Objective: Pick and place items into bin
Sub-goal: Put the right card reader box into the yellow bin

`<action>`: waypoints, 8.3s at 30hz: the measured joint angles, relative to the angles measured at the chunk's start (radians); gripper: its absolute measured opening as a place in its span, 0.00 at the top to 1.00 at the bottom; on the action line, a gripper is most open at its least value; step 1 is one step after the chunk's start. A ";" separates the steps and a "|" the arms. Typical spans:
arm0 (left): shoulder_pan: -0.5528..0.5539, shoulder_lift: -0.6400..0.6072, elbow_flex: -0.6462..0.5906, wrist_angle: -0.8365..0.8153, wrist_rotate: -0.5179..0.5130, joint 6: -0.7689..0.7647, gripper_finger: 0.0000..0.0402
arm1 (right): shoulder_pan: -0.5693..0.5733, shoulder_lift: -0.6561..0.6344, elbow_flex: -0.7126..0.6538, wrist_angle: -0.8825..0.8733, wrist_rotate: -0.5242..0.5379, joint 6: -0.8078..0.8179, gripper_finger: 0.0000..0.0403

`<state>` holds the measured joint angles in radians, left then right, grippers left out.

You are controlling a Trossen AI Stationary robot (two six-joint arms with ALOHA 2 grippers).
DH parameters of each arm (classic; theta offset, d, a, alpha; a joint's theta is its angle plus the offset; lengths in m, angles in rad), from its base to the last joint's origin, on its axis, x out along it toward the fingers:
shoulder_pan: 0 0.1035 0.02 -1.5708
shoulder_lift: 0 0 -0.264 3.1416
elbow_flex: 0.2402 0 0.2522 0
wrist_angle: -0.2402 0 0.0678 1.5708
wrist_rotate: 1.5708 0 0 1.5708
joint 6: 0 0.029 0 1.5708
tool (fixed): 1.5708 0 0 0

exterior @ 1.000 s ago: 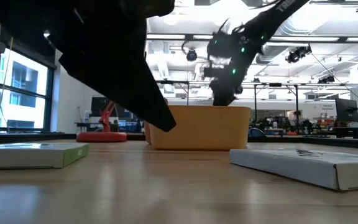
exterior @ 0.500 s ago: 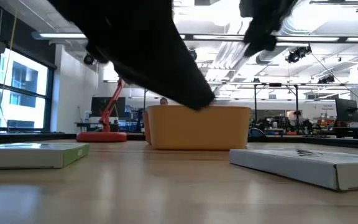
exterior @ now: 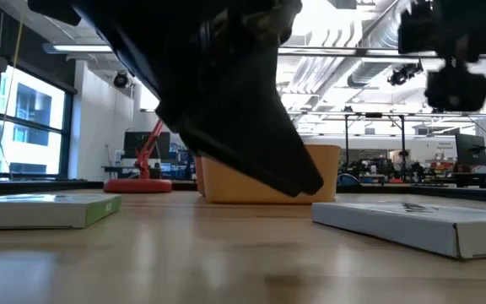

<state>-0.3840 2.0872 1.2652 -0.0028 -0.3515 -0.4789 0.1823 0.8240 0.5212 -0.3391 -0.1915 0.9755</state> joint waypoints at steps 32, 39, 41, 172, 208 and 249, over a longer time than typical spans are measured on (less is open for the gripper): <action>-0.004 0.126 0.149 0.021 0.008 -0.084 0.63 | 0.343 0.407 -0.174 0.550 0.216 0.591 0.37; -0.002 0.126 0.149 0.011 0.005 -0.102 0.63 | 0.357 0.495 -0.174 0.694 0.212 0.596 0.37; -0.002 0.126 0.149 0.004 0.004 -0.103 0.63 | 0.357 0.505 -0.174 0.701 0.212 0.596 0.37; -0.023 0.163 0.206 -0.157 -0.080 -0.078 0.63 | 0.347 0.832 -0.005 0.842 0.290 0.479 0.65; -0.001 0.163 0.205 -0.101 -0.117 -0.067 0.63 | 0.346 0.831 -0.004 0.890 0.291 0.456 0.79; -0.013 0.132 0.208 -0.211 -0.039 -0.041 0.63 | 0.346 0.831 -0.003 0.895 0.346 0.427 0.88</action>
<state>-0.3969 2.2197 1.4735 -0.2135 -0.3900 -0.5200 0.5283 1.6547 0.5182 0.5555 0.1547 1.4025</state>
